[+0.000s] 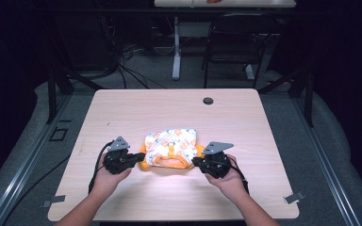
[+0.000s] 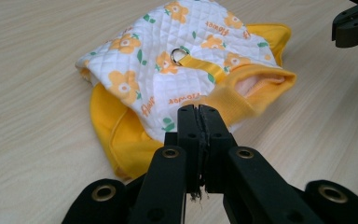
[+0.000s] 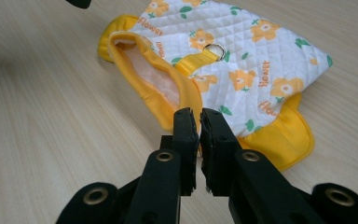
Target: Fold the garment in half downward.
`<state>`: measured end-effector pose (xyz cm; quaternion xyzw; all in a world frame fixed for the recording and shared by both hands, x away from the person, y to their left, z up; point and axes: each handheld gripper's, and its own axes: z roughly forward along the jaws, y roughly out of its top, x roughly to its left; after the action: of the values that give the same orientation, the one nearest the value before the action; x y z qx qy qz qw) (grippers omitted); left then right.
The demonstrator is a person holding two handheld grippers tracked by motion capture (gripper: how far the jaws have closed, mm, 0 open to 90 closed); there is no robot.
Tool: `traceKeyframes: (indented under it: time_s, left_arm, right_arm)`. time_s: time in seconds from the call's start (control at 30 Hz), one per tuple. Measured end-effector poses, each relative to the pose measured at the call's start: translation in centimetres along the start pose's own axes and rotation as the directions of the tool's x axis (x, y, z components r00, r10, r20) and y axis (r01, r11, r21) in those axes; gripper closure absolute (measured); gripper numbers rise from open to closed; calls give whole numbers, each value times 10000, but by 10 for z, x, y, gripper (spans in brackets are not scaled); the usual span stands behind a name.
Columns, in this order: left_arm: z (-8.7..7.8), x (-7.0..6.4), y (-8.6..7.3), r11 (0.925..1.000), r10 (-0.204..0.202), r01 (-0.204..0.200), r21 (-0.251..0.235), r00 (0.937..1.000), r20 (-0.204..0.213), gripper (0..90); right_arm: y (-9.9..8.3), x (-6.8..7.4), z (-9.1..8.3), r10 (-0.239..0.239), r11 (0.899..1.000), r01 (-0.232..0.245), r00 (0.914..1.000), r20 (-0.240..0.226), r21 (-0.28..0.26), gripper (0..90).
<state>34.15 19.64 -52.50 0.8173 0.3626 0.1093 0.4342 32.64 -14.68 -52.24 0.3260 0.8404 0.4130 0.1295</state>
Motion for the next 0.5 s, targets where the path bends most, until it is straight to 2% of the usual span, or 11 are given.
traceKeyframes:
  time_s: [0.07,0.27,0.5]
  left_arm:
    - [-7,-1,-7,9998,-135,136,-120,9999,94,884]
    - [-19,-7,-22,9999,-24,23,-163,10000,-42,887]
    - [-23,-13,-38,9999,-41,41,-109,10000,-40,887]
  right_arm:
    - [-3,3,-5,8,10000,-9,10000,-63,-91,843]
    - [-13,12,-16,-57,9998,57,10000,-38,-188,844]
    - [-29,19,-21,26,10000,-27,10000,-63,-77,843]
